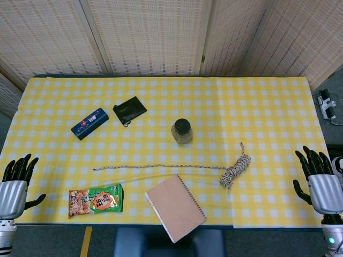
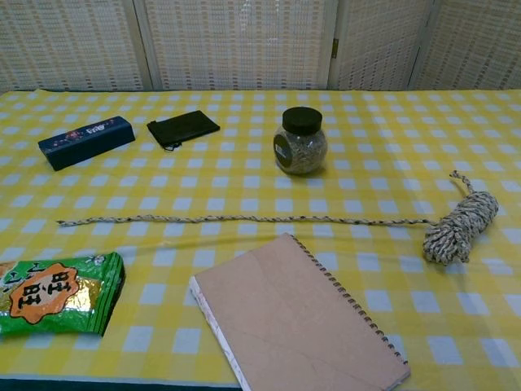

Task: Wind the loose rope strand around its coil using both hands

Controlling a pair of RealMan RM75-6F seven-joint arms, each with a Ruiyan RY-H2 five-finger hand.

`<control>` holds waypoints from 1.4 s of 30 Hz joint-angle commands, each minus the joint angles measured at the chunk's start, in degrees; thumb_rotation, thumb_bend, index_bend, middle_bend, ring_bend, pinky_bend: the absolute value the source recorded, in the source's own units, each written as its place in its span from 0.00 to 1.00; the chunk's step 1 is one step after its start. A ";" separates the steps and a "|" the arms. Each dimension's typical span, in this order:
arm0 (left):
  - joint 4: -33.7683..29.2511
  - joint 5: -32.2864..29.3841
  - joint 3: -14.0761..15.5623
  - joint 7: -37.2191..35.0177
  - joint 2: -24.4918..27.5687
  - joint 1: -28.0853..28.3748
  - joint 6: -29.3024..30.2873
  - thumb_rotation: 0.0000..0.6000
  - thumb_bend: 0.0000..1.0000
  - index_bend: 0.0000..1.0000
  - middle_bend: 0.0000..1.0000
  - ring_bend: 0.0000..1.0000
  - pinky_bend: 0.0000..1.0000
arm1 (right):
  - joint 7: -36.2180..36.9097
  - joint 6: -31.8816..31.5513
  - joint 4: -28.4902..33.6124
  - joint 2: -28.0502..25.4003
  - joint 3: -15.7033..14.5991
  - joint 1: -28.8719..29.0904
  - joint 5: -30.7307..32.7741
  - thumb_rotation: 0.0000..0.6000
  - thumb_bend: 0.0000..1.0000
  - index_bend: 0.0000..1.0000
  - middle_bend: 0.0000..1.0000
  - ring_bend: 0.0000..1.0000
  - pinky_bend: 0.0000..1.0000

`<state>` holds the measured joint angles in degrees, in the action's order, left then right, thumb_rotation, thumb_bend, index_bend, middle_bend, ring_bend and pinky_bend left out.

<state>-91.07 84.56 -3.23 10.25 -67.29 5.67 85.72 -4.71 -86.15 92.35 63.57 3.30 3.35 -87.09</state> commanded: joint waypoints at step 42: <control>-1.05 -1.25 1.28 -1.67 1.02 -1.68 -0.57 1.00 0.13 0.08 0.04 0.06 0.00 | -9.06 32.93 -14.43 12.76 -0.26 22.98 2.01 1.00 0.32 0.00 0.12 0.18 0.00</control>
<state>-92.13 83.30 -1.95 8.58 -66.27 3.99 85.12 -13.74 -53.64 78.38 75.87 3.05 25.92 -85.37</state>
